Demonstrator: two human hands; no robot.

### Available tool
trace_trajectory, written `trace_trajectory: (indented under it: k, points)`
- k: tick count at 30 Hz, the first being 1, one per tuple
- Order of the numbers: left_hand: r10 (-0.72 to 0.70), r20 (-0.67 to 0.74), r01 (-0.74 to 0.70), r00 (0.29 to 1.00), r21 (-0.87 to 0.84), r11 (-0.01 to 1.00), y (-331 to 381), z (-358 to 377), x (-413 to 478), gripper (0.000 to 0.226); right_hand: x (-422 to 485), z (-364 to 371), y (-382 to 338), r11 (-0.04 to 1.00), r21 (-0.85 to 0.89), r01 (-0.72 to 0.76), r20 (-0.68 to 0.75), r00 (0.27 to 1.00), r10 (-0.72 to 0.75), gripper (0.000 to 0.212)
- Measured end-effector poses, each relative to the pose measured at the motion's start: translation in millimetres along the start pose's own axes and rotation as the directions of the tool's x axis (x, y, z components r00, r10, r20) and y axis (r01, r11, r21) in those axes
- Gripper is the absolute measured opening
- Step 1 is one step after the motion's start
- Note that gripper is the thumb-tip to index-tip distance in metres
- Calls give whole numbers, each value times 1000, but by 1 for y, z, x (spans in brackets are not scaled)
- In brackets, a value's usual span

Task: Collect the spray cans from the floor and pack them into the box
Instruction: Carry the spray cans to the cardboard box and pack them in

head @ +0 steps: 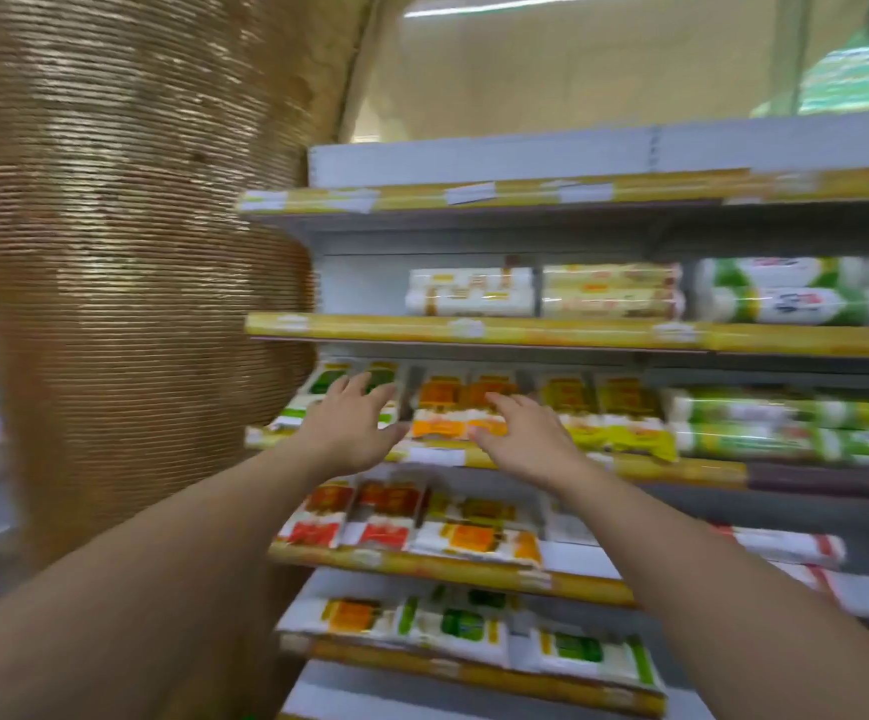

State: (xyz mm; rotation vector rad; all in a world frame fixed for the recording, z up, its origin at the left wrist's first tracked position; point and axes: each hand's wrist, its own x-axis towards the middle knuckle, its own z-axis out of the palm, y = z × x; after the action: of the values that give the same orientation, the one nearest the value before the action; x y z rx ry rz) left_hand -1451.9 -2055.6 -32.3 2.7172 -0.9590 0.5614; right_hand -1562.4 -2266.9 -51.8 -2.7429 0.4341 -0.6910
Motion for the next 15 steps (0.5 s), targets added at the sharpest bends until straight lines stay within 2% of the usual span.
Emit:
trace_trajectory:
  k: [6,10,15]
  points:
    - [-196,17,196,980,25,980,-138,10,-35,69,55,95,-97,987,74,142,116,982,-150,75]
    - [-361,40,361,932,23,932,-210,20,-57,72,82,154,-151,969,145,202,159,961,-224,73]
    - [-504,69,500,861,68,863,-286,52,-63,79,100,243,-199,937,251,245,245,920,-306,78]
